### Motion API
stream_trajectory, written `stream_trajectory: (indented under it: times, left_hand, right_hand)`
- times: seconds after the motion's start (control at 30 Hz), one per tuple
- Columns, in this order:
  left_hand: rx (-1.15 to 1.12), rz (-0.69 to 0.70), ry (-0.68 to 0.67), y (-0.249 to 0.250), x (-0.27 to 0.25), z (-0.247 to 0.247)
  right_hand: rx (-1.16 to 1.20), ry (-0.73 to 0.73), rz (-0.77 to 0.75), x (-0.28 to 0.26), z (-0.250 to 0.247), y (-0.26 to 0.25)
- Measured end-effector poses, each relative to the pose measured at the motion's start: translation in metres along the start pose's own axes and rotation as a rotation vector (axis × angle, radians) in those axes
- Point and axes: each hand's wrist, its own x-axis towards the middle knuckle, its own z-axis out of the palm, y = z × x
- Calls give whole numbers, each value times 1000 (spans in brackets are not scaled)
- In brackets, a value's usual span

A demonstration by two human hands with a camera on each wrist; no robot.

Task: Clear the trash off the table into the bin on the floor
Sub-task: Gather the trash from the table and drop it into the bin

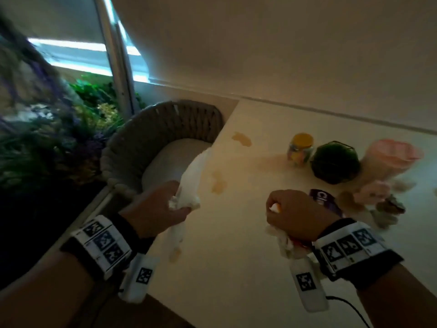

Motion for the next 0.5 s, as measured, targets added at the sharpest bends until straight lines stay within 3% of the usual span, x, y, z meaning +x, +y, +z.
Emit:
stream_trajectory:
  times: [0.13,0.3,0.4,0.5]
  left_hand:
    - [0,-259,48,-101,-77,-35]
    - [-70,-483,78,-234,-166,-82]
    - [-114,-581,13,-315,-200,-90]
    - [-137,-648,-143,-387,-208,-77]
  right_hand:
    - [-19,-126,-121,31,53,-87]
    - [-53,-231,-219,79,131,-206]
    - [-47,-269,-255,121,188,-287]
    - [-56,-344,-257,171,260,-355]
